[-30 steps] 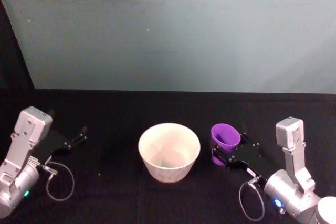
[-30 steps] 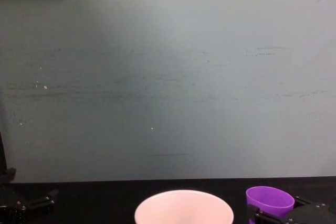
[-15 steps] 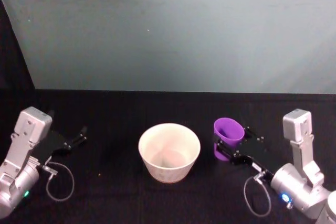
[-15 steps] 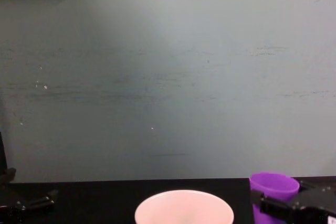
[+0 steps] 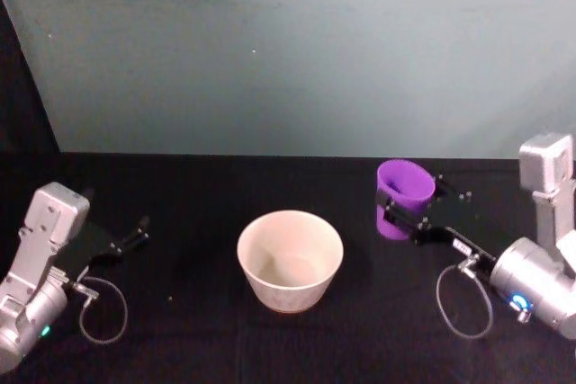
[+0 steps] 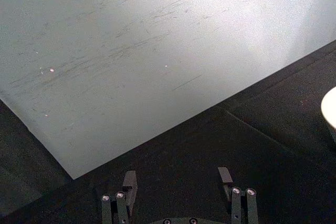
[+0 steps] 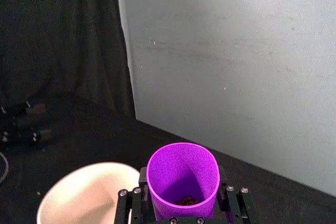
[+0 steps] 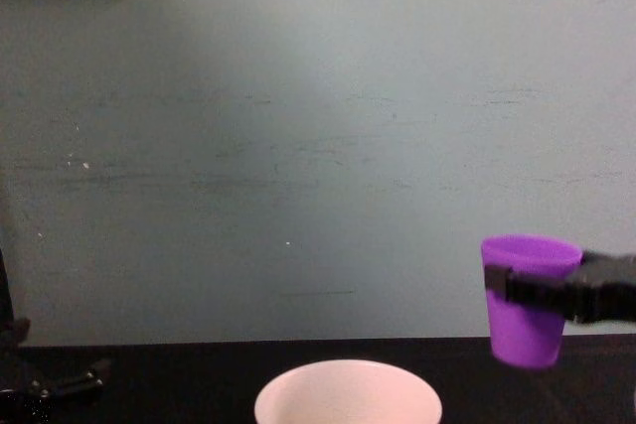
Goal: Pick up the cup and pour the mung beans from the cup into the bowl.
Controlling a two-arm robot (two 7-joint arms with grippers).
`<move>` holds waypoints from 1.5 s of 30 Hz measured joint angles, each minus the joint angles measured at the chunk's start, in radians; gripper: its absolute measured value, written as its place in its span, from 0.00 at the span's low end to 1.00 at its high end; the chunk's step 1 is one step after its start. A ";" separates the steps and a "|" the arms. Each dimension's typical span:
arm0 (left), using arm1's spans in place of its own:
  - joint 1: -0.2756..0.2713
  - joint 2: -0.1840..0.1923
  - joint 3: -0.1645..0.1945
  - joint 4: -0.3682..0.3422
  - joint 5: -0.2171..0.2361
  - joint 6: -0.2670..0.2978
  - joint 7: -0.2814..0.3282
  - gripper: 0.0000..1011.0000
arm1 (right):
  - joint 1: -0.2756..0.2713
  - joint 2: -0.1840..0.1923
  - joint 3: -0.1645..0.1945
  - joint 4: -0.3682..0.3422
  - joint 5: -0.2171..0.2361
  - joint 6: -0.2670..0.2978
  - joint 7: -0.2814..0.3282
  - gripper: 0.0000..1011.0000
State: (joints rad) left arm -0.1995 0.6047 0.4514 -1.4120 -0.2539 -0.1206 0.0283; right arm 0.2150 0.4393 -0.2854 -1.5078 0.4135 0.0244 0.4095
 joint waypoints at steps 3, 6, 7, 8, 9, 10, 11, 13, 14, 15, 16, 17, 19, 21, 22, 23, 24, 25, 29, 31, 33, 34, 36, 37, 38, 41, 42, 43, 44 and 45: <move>0.000 0.000 0.000 0.000 0.000 0.000 0.000 0.99 | 0.004 0.014 0.013 -0.038 0.022 0.033 0.010 0.71; 0.000 0.000 0.000 0.000 0.000 0.000 0.000 0.99 | 0.011 0.026 0.019 -0.066 0.047 0.061 0.021 0.71; 0.000 0.000 0.000 0.000 0.000 0.000 0.000 0.99 | 0.013 0.029 0.020 -0.072 0.053 0.067 0.023 0.71; 0.000 0.000 0.000 0.000 0.000 0.000 0.000 0.99 | 0.015 0.036 0.021 -0.088 0.063 0.079 0.024 0.71; 0.000 0.000 0.000 0.000 0.000 0.000 0.000 0.99 | 0.016 0.040 0.021 -0.095 0.066 0.083 0.024 0.71; 0.000 0.000 0.000 0.000 0.000 0.000 0.000 0.99 | 0.017 0.047 0.021 -0.111 0.070 0.092 0.024 0.72; 0.000 0.000 0.000 0.000 0.000 0.000 0.000 0.99 | 0.017 0.047 0.021 -0.111 0.070 0.092 0.024 0.71; 0.000 0.000 0.000 0.000 0.000 0.000 0.000 0.99 | 0.019 0.058 0.020 -0.131 0.074 0.102 0.023 0.71; 0.000 0.000 0.000 0.000 0.000 0.000 0.000 0.99 | 0.020 0.062 0.019 -0.138 0.074 0.104 0.020 0.71; 0.000 0.000 0.000 0.000 0.000 0.000 0.000 0.99 | 0.021 0.067 0.018 -0.150 0.075 0.109 0.016 0.71; 0.000 0.000 0.000 0.000 0.000 0.000 0.000 0.99 | 0.021 0.070 0.017 -0.156 0.075 0.110 0.014 0.71; 0.000 0.000 0.000 0.000 0.000 0.000 0.000 0.99 | 0.021 0.072 0.017 -0.161 0.076 0.112 0.011 0.71; 0.000 0.000 0.000 0.000 0.000 0.000 0.000 0.99 | 0.020 0.077 0.016 -0.172 0.079 0.113 0.005 0.71; 0.000 0.000 0.000 0.000 0.000 0.000 0.000 0.99 | 0.020 0.077 0.016 -0.172 0.079 0.113 0.004 0.71; 0.000 0.000 0.000 0.000 0.000 0.000 0.000 0.99 | 0.020 0.077 0.016 -0.171 0.079 0.113 0.004 0.71; 0.000 0.000 0.000 0.000 0.000 0.000 0.000 0.99 | 0.020 0.077 0.016 -0.171 0.079 0.113 0.004 0.71; 0.000 0.000 0.000 0.000 0.000 0.000 0.000 0.99 | 0.020 0.077 0.016 -0.171 0.078 0.113 0.004 0.71; 0.000 0.000 0.000 0.000 0.000 0.000 0.000 0.99 | 0.020 0.076 0.016 -0.170 0.078 0.113 0.004 0.71; 0.000 0.000 0.000 0.000 0.000 0.000 0.000 0.99 | 0.020 0.075 0.016 -0.168 0.078 0.113 0.004 0.71; 0.000 0.000 0.000 0.000 0.000 0.000 0.000 0.99 | 0.020 0.075 0.016 -0.167 0.077 0.112 0.004 0.71; 0.000 0.000 0.000 0.000 0.000 0.000 0.000 0.99 | 0.020 0.074 0.016 -0.166 0.077 0.112 0.004 0.71; 0.000 0.000 0.000 0.000 0.000 0.000 0.000 0.99 | 0.020 0.074 0.016 -0.166 0.077 0.112 0.004 0.71; 0.000 0.000 0.000 0.000 0.000 0.000 0.000 0.99 | 0.020 0.074 0.016 -0.165 0.077 0.112 0.004 0.71; 0.000 0.000 0.000 0.000 0.000 0.000 0.000 0.99 | 0.020 0.074 0.016 -0.165 0.077 0.112 0.004 0.71; 0.000 0.000 0.000 0.000 0.000 0.000 0.000 0.99 | 0.020 0.074 0.016 -0.165 0.077 0.112 0.005 0.71; 0.000 0.000 0.000 0.000 0.000 0.000 0.000 0.99 | 0.020 0.074 0.016 -0.164 0.077 0.112 0.005 0.71; 0.000 0.000 0.000 0.000 0.000 0.000 0.000 0.99 | 0.020 0.074 0.016 -0.164 0.076 0.112 0.005 0.71; 0.000 0.000 0.000 0.000 0.000 0.000 0.000 0.99 | 0.020 0.073 0.016 -0.164 0.076 0.112 0.005 0.71; 0.000 0.000 0.000 0.000 0.000 0.000 0.000 0.99 | 0.020 0.073 0.016 -0.164 0.076 0.112 0.005 0.71; 0.000 0.000 0.000 0.000 0.000 0.000 0.000 0.99 | 0.020 0.073 0.016 -0.164 0.076 0.112 0.005 0.71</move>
State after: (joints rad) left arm -0.1995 0.6047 0.4514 -1.4120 -0.2539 -0.1206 0.0283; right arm 0.2351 0.5126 -0.2698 -1.6715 0.4897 0.1360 0.4144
